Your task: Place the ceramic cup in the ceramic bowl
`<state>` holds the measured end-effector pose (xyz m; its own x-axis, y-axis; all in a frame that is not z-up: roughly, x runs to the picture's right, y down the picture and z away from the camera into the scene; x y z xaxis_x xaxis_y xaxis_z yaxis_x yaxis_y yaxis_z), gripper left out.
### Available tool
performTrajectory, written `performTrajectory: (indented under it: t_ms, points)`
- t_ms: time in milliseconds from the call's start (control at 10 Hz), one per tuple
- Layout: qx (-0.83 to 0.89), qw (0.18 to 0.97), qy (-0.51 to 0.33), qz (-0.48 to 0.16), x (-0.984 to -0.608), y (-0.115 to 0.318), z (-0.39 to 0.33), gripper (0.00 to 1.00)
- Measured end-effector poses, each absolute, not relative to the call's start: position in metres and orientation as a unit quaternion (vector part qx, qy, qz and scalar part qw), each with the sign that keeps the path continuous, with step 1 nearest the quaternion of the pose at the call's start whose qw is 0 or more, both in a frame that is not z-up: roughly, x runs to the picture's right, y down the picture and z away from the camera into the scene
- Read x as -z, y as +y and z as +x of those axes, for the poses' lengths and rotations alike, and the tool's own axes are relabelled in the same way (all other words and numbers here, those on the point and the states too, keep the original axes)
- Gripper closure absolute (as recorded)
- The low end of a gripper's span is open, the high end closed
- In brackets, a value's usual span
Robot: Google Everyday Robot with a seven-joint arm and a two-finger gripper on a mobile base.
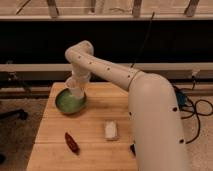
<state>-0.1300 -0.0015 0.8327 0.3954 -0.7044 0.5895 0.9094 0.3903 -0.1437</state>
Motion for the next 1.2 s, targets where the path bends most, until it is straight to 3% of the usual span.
performTrajectory:
  t_ms: [200, 300, 1000, 1200]
  points:
    - [0.503, 0.798, -0.240, -0.232, -0.839, 0.009, -0.136, 0.93]
    - [0.502, 0.796, -0.243, -0.234, -0.841, 0.012, -0.137, 0.90]
    - [0.505, 0.790, -0.255, -0.238, -0.850, 0.030, -0.147, 0.22]
    - [0.508, 0.787, -0.257, -0.238, -0.851, 0.033, -0.150, 0.20]
